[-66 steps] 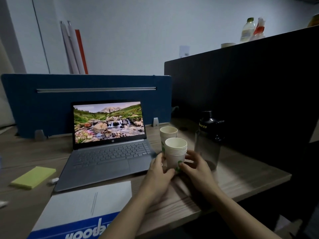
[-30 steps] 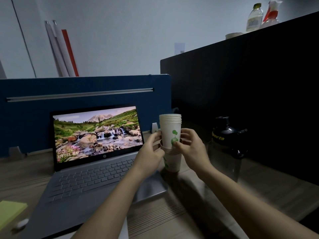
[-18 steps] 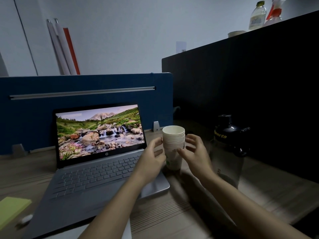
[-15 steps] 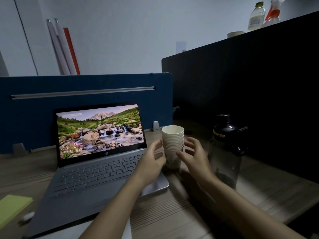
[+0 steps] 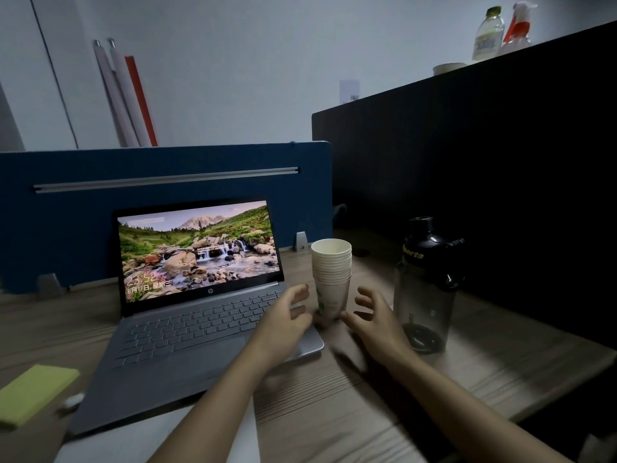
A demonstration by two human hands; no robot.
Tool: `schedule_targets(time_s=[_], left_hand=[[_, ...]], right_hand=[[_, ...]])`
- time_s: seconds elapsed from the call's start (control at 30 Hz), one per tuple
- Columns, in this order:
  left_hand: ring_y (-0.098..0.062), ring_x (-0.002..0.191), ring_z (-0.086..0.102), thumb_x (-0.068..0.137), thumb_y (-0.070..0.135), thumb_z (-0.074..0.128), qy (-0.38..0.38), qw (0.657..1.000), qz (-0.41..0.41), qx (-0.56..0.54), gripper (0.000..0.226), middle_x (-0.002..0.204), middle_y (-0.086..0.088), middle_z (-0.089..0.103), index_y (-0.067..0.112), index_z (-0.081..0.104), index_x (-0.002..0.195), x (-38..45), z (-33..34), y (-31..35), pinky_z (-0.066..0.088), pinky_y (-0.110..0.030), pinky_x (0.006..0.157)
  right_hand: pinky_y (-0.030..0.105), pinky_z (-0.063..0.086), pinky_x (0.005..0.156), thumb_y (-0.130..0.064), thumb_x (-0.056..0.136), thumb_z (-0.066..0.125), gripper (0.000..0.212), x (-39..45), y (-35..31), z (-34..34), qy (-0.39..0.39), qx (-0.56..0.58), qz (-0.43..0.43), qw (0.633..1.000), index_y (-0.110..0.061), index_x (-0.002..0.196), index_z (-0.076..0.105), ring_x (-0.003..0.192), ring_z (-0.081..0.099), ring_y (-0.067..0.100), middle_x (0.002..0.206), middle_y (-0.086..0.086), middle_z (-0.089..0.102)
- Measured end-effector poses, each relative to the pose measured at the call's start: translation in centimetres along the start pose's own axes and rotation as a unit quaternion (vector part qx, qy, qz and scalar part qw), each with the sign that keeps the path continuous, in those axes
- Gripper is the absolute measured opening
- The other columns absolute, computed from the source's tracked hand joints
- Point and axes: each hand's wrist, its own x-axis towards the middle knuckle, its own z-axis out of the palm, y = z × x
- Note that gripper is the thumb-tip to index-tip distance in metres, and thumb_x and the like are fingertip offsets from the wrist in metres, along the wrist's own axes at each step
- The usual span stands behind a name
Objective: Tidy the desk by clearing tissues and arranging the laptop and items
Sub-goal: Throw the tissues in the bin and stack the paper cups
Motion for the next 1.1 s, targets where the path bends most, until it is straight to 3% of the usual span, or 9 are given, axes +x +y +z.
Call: schedule_targets(time_s=[0.17,0.37,0.5,0.57,0.7,0.8,0.9,0.97,1.1], left_hand=[[-0.010,0.127,0.053,0.093,0.005,0.057,0.000,1.000,0.005,0.029,0.045,0.138,0.006,0.055,0.026,0.053,0.133,-1.5,-0.2,0.0,0.043,-0.033,0.108],[-0.006,0.124,0.054,0.091,0.008,0.057,0.003,0.998,0.008,0.058,0.042,0.129,0.013,0.060,0.035,0.056,0.123,-4.6,-0.8,0.5,0.042,-0.037,0.110],[-0.007,0.121,0.056,0.092,0.008,0.058,0.004,0.998,0.008,0.058,0.040,0.129,0.011,0.060,0.028,0.057,0.127,-6.4,-0.6,1.4,0.044,-0.035,0.107],[-0.007,0.121,0.055,0.093,0.008,0.057,0.005,0.998,0.011,0.060,0.040,0.128,0.011,0.060,0.026,0.057,0.128,-7.2,-0.5,2.1,0.045,-0.030,0.104],[0.002,0.113,0.056,0.095,0.009,0.056,-0.001,0.998,0.021,0.057,0.037,0.127,0.012,0.059,0.027,0.055,0.127,-8.4,-0.1,3.7,0.047,-0.007,0.078],[0.001,0.111,0.056,0.095,0.008,0.057,0.000,0.998,0.026,0.049,0.036,0.125,0.012,0.059,0.030,0.054,0.123,-9.0,0.1,4.6,0.047,-0.005,0.073],[-0.006,0.120,0.054,0.094,0.011,0.058,-0.003,0.998,0.025,0.065,0.039,0.126,0.013,0.058,0.030,0.054,0.127,-9.2,0.4,4.9,0.047,-0.027,0.101],[-0.007,0.122,0.053,0.094,0.014,0.057,-0.007,0.997,0.020,0.076,0.039,0.128,0.014,0.057,0.031,0.054,0.129,-9.2,0.6,4.7,0.044,-0.036,0.107],[-0.007,0.125,0.052,0.095,0.017,0.055,-0.020,0.995,0.024,0.095,0.041,0.131,0.018,0.056,0.033,0.053,0.133,-8.6,1.3,4.0,0.042,-0.027,0.103]], right_hand=[[0.037,0.052,0.095,-0.035,0.085,0.073,0.066,-1.0,-0.3,-0.9,-0.015,0.005,0.010,1.000,-0.025,0.141,0.040,0.111,0.058,0.015,0.137,0.004,0.052],[0.044,0.055,0.093,-0.028,0.086,0.073,0.059,-3.3,-0.8,-1.9,-0.028,0.032,0.027,0.999,-0.018,0.137,0.045,0.110,0.061,0.019,0.130,0.007,0.056],[0.030,0.056,0.084,-0.029,0.087,0.071,0.045,-5.0,-1.0,-3.3,0.001,0.009,0.013,1.000,-0.018,0.128,0.056,0.101,0.063,0.010,0.116,0.002,0.065],[0.028,0.055,0.079,-0.033,0.087,0.070,0.035,-5.9,-1.0,-4.6,0.023,-0.017,0.012,1.000,-0.020,0.118,0.062,0.094,0.065,0.008,0.106,-0.003,0.069],[0.045,0.057,0.074,-0.035,0.084,0.071,0.013,-7.2,-0.3,-7.5,0.093,-0.035,0.027,0.995,-0.024,0.088,0.066,0.078,0.066,0.016,0.084,-0.003,0.070],[0.044,0.058,0.067,-0.034,0.082,0.072,0.022,-7.3,0.2,-9.4,0.159,-0.003,0.052,0.986,-0.023,0.095,0.058,0.082,0.064,0.020,0.099,0.004,0.064],[0.033,0.057,0.057,-0.034,0.078,0.078,0.049,-6.7,0.9,-10.3,0.150,0.037,0.078,0.985,-0.018,0.115,0.050,0.087,0.065,0.025,0.113,0.007,0.055],[0.031,0.058,0.060,-0.035,0.073,0.083,0.059,-6.2,1.4,-10.2,0.129,0.039,0.081,0.988,-0.018,0.118,0.049,0.092,0.064,0.021,0.115,0.005,0.056],[0.028,0.059,0.060,-0.034,0.071,0.085,0.062,-4.4,2.8,-9.6,0.128,0.028,0.075,0.988,-0.018,0.120,0.051,0.092,0.066,0.019,0.119,0.006,0.056]])
